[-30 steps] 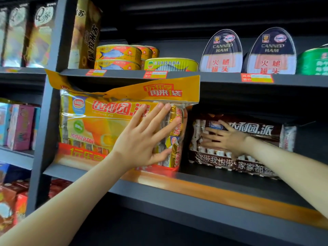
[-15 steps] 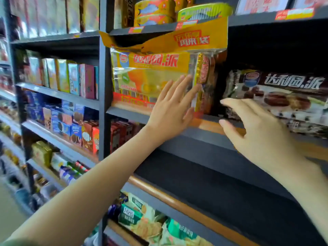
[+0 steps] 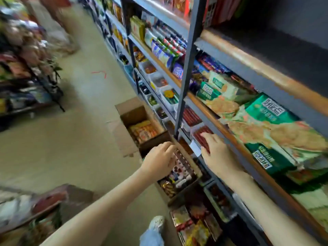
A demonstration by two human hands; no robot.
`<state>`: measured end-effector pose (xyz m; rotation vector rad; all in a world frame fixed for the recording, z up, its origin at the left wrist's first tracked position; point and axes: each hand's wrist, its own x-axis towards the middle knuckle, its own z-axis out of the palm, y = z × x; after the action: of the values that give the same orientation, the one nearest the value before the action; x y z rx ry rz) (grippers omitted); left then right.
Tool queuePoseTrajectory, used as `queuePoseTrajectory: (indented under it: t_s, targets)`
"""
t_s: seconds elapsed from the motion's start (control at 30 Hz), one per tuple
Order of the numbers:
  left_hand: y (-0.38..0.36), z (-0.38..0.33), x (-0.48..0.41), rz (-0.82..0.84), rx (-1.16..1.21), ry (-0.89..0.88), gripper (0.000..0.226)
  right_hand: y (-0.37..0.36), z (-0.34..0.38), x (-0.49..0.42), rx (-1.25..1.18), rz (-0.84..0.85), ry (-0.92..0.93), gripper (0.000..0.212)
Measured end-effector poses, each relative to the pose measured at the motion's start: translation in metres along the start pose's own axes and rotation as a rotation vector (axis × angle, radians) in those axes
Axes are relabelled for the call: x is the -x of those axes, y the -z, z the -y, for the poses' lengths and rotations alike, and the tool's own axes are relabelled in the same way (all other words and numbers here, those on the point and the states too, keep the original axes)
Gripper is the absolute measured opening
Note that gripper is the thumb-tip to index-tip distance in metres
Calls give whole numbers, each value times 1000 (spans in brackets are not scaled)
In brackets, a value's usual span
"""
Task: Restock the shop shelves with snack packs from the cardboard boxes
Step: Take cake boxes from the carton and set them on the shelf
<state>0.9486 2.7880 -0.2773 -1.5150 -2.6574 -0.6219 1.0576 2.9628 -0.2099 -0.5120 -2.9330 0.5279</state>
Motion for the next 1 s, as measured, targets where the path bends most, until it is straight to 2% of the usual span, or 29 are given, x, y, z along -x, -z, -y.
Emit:
queuePoseTrajectory:
  t_s: [0.17, 0.3, 0.43, 0.57, 0.73, 0.9, 1.0]
  targets:
    - [-68, 66, 65, 172, -30, 241, 38, -129, -13, 0, -31, 298, -131, 51]
    - [-147, 119, 97, 359, -59, 345, 55, -244, -36, 5, -103, 444, -303, 57]
    - [-231, 165, 91, 432, -106, 369, 69, -351, -76, -8, -97, 523, -464, 59]
    - [-310, 204, 64, 401, -132, 334, 76, -443, -117, -31, -37, 546, -526, 62]
    - [-388, 243, 42, 337, -182, 236, 76, -535, -150, -70, 74, 509, -497, 68]
    - [-438, 271, 59, 373, -253, 194, 67, -610, -170, -92, 190, 534, -246, 111]
    - [-455, 274, 70, 378, -266, 181, 64, -633, -178, -99, 295, 630, -232, 119]
